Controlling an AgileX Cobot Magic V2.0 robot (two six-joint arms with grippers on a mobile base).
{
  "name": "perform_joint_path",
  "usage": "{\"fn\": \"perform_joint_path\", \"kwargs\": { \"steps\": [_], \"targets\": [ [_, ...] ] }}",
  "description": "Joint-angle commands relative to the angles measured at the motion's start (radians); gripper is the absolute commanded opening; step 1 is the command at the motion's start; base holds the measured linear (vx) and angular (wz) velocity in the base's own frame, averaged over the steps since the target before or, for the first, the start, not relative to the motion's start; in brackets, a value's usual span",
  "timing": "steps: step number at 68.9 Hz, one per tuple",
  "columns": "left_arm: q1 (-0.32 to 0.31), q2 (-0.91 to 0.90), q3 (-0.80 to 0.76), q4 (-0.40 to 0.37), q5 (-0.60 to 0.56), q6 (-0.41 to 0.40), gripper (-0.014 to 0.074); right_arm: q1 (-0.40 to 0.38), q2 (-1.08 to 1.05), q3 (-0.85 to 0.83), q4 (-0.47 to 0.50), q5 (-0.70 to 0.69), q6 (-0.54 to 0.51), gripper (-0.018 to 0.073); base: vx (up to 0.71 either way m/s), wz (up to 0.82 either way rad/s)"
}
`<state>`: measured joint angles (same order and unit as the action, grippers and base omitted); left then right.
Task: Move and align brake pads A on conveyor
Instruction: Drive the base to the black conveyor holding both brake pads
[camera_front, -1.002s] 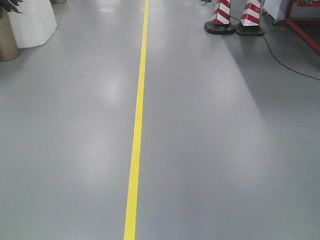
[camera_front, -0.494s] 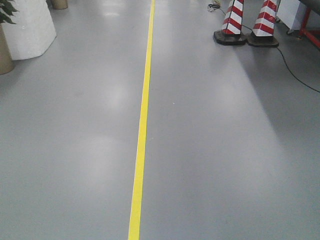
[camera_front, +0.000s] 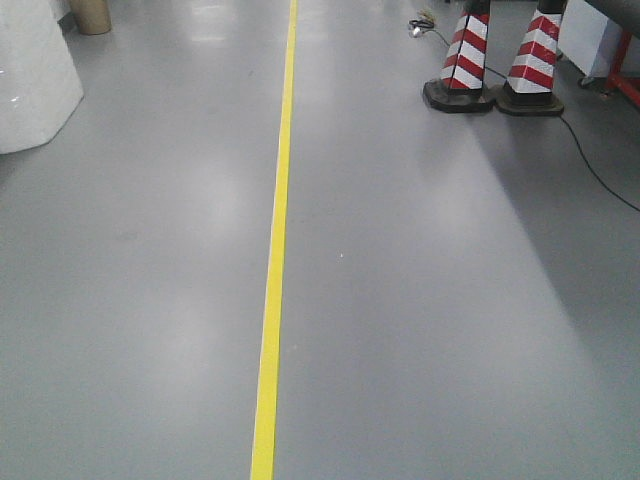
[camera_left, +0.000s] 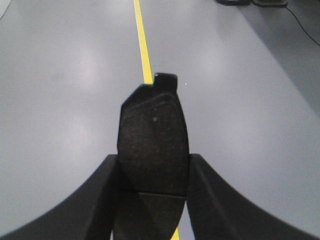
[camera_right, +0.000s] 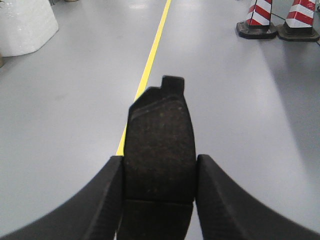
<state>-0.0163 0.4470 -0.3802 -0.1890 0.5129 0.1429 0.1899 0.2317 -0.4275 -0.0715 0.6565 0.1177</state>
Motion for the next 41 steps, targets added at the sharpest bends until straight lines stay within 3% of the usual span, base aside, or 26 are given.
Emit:
{"fn": "perform_joint_path", "kwargs": {
  "steps": [1,41],
  "targets": [
    [-0.004,0.004,-0.029,-0.016,-0.088,-0.003,-0.0006,0.000,0.010,-0.032,-0.010,-0.095,-0.013,-0.0011,0.67,-0.09],
    [-0.004,0.004,-0.029,-0.016,-0.088,-0.003,-0.0006,0.000,0.010,-0.032,-0.010,-0.095,-0.013,-0.0011,0.70,-0.05]
  ]
}}
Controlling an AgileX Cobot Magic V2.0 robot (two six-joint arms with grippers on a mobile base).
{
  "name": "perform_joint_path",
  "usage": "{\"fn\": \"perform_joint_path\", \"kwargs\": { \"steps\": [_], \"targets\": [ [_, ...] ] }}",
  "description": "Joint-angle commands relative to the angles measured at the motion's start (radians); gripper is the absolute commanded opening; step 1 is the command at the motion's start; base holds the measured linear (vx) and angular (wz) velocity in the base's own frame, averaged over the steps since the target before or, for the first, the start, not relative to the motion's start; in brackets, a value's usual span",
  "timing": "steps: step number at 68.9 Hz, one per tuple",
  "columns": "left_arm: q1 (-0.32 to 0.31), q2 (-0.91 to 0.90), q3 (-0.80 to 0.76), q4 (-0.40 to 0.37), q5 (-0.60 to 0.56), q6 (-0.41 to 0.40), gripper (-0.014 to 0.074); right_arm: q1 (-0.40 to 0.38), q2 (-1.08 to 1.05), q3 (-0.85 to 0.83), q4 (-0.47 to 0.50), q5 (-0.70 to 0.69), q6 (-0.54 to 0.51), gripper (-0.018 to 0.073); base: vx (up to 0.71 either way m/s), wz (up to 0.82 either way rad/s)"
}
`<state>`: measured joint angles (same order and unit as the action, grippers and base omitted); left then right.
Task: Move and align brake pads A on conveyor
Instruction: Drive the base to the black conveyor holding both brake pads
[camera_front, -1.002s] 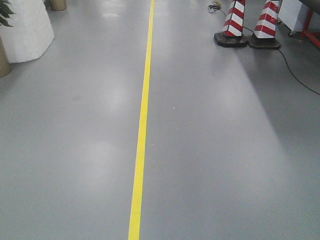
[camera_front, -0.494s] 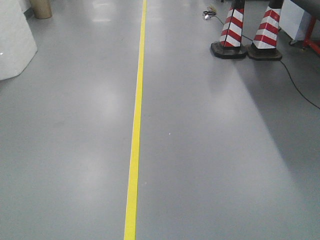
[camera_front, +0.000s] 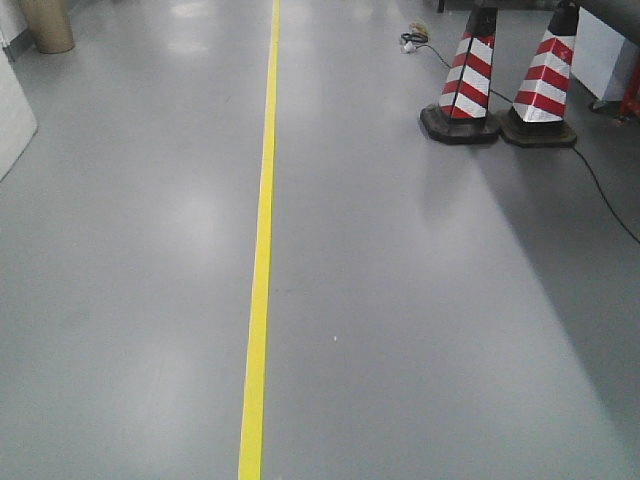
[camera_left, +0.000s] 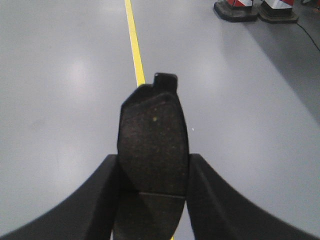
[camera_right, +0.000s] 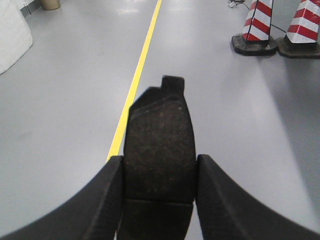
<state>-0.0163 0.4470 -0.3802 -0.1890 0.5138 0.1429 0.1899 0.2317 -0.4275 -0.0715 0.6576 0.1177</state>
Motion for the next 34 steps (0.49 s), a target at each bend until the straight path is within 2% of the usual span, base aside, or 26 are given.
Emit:
{"fn": "perform_joint_path", "kwargs": {
  "steps": [1,34],
  "targets": [
    [-0.004,0.004,-0.029,-0.016,-0.088,-0.003,-0.0006,0.000,0.010,-0.032,-0.010,-0.096,-0.013,-0.0011,0.70,-0.04],
    [-0.004,0.004,-0.029,-0.016,-0.088,-0.003,-0.0006,0.000,0.010,-0.032,-0.010,-0.096,-0.013,-0.0011,0.69,-0.04]
  ]
}}
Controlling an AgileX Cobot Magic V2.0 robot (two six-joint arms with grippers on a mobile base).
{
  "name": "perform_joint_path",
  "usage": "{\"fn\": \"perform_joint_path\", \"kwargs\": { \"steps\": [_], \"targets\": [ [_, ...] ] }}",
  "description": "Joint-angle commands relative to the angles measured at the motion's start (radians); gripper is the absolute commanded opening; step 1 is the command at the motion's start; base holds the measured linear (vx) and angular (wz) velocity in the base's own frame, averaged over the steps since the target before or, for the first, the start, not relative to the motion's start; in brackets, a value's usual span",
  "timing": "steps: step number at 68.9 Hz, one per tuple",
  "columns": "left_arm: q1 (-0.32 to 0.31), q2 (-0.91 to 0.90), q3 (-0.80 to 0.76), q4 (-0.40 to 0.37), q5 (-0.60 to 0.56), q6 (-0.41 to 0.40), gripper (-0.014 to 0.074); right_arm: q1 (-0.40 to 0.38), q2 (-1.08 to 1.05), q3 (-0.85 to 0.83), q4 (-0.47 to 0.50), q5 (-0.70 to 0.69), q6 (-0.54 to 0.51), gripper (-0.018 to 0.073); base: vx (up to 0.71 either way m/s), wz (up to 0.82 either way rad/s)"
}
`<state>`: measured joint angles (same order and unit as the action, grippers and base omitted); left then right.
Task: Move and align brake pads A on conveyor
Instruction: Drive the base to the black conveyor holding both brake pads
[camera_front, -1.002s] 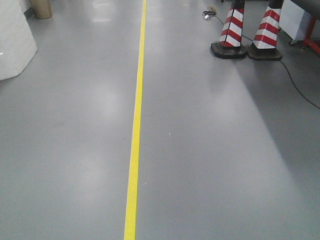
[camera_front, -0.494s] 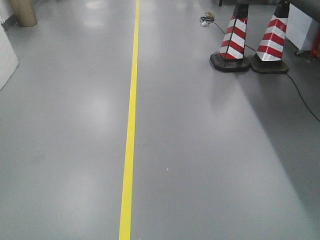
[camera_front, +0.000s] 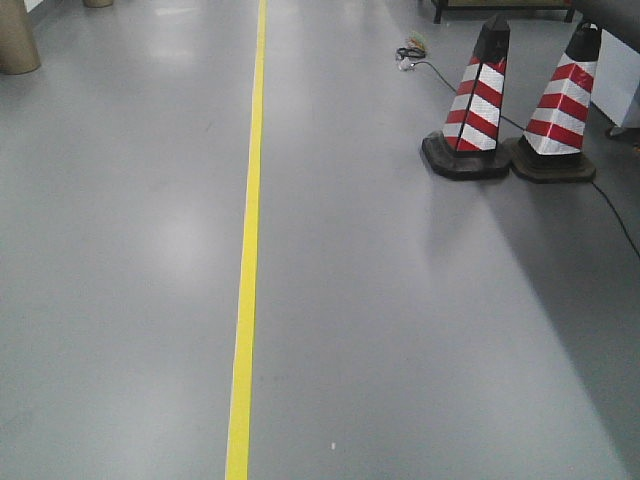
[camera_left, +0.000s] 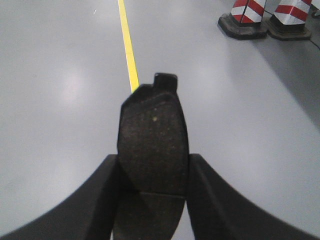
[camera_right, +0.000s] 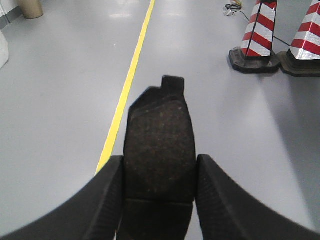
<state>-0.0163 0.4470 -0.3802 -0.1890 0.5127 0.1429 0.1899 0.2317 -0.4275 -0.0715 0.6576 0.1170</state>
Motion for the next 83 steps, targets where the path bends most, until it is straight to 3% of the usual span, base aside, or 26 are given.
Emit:
{"fn": "perform_joint_path", "kwargs": {
  "steps": [1,83],
  "targets": [
    [-0.004,0.004,-0.029,-0.016,-0.087,-0.003,-0.0006,0.000,0.010,-0.032,-0.010,-0.096,-0.012,-0.0011,0.70,-0.07],
    [-0.004,0.003,-0.029,-0.016,-0.085,-0.003,-0.0006,0.000,0.010,-0.032,-0.010,-0.097,-0.012,-0.0011,0.69,0.01]
  ]
}}
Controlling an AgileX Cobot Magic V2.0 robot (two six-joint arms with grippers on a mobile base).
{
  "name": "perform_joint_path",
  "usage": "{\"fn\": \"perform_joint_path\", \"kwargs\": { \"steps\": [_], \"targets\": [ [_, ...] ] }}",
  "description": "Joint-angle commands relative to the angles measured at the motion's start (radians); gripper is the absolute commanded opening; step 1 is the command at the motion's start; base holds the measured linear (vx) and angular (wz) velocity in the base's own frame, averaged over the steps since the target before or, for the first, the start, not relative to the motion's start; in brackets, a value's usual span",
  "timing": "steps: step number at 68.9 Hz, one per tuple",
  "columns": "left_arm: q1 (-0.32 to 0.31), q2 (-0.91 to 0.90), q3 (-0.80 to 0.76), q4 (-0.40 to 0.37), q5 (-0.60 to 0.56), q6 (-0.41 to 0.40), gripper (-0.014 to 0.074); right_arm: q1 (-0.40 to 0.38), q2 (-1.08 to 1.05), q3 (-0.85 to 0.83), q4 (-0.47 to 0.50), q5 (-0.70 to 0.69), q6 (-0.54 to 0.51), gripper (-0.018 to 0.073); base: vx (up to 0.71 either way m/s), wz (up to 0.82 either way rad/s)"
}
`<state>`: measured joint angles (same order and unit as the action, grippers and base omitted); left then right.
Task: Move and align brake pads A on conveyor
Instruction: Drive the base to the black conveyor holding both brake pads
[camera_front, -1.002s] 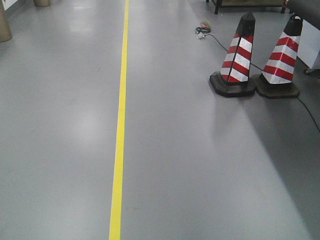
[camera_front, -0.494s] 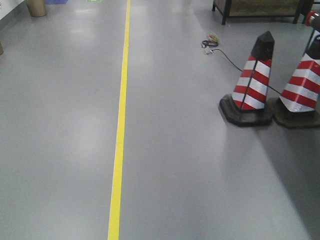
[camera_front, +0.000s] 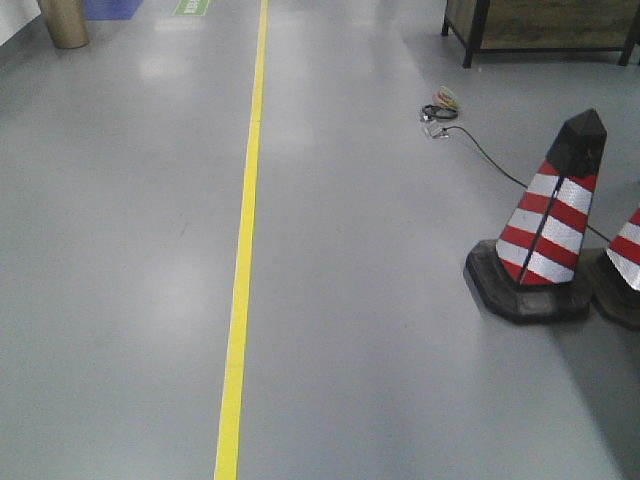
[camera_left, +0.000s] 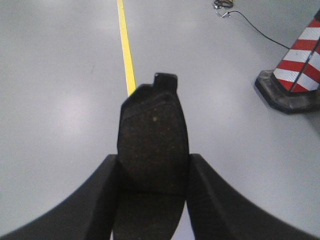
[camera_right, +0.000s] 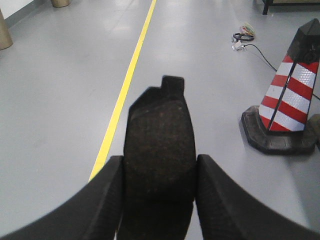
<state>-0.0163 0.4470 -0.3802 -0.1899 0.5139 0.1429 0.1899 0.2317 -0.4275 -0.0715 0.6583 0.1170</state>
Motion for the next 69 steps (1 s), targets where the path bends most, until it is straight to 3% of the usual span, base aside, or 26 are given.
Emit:
{"fn": "perform_joint_path", "kwargs": {
  "steps": [1,69],
  "targets": [
    [-0.004,0.003,-0.029,-0.015,-0.086,-0.003,-0.0006,0.000,0.010,-0.032,-0.010,-0.097,-0.012,-0.0011,0.66,-0.03],
    [-0.004,0.004,-0.029,-0.015,-0.085,-0.003,-0.0006,0.000,0.011,-0.032,-0.010,-0.097,-0.012,-0.0011,0.59,-0.02]
  ]
}}
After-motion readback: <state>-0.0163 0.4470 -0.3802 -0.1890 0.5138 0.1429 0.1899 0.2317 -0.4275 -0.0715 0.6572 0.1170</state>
